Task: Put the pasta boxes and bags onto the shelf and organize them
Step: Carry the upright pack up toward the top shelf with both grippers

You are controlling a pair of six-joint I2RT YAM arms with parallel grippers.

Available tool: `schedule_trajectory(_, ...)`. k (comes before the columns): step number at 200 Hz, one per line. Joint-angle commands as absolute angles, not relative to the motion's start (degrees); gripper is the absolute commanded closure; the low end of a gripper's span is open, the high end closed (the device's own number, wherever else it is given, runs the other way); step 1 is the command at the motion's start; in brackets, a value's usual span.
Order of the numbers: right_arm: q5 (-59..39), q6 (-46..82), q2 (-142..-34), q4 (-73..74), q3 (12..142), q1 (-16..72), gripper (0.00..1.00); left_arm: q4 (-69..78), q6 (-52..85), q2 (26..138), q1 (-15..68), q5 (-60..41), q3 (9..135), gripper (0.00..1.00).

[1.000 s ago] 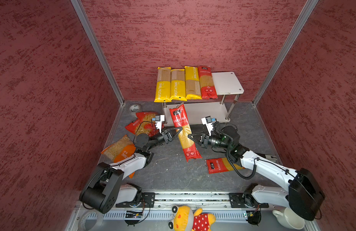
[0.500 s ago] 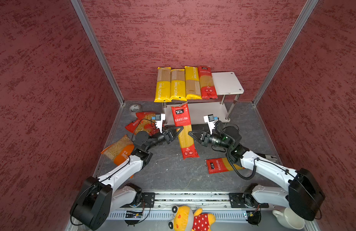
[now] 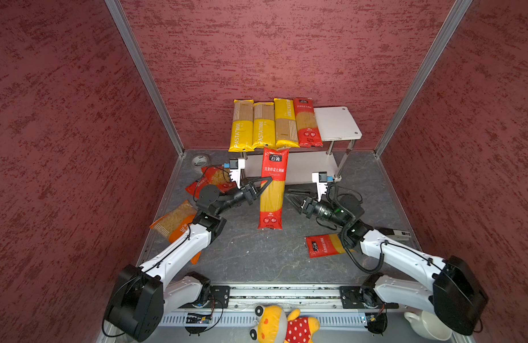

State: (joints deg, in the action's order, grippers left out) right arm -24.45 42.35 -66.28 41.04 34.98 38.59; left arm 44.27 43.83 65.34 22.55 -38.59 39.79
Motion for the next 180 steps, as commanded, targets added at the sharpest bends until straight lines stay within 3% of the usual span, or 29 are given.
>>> schedule_trajectory(1, -21.75, 41.30, -65.10, 44.95, 34.19, 38.90, 0.44, 51.09, 44.79, 65.06, 21.45, -34.43, 44.75, 0.95)
schedule_trajectory(64, -22.11, 46.43, -68.31, 53.87, 31.10, 39.53, 0.40, 59.33, 49.57, 68.28, 20.63, -25.06, 48.68, 0.96)
schedule_trajectory(137, -12.66, 51.40, -72.12, 64.34, 27.78, 42.96, 0.34, 64.61, 51.71, 70.14, 21.59, -12.45, 50.77, 0.96)
schedule_trajectory(180, -12.51, 52.26, -75.43, 66.32, 31.99, 43.57, 0.34, 64.66, 51.67, 70.46, 24.68, -7.42, 51.64, 0.95)
